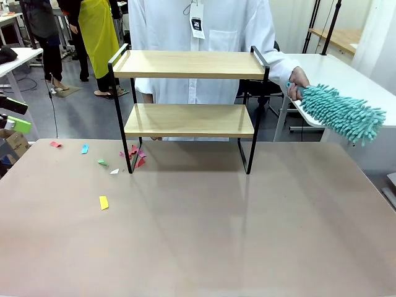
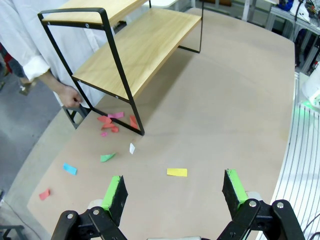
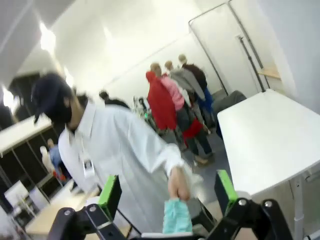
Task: Clean the shelf.
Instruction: Hand the Duster back to the human.
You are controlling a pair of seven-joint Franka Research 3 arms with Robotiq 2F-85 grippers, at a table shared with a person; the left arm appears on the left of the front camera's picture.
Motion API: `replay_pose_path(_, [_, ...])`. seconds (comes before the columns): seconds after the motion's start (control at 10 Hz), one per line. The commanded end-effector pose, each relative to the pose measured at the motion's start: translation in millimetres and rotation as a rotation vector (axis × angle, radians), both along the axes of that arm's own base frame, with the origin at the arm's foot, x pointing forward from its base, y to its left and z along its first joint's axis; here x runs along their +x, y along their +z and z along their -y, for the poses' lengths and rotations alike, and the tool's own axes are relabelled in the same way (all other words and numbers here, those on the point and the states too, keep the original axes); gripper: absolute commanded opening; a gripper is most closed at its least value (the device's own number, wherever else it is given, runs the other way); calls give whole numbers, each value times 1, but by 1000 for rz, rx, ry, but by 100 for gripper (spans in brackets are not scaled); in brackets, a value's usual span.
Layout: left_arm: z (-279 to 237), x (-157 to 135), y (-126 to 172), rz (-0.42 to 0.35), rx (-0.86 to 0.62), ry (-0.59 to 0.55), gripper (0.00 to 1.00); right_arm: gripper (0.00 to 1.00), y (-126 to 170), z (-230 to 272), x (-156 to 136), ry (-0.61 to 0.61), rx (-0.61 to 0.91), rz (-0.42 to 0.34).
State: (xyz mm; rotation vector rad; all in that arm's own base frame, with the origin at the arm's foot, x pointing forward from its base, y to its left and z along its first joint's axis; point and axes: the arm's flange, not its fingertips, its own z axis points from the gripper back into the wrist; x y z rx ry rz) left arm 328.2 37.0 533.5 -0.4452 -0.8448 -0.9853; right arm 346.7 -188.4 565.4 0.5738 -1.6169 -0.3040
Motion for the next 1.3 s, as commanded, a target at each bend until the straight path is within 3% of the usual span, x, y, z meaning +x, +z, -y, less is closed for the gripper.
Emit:
replay_pose_path(0.0, [0,1,1,14,-13,-14,100,100,8,36,3,-22,125,48])
replay_pose_path(0.3, [0,1,1,14,-13,-14,100,100,3,58,10,-27,169,35])
replay_pose_path(0.4, [0,1,1,14,-13,-14,100,100,11,55,-6,-55,128,42])
replay_pose_path(1.2, [0,1,1,14,-13,-14,100,100,11,55,-6,-55,128,42])
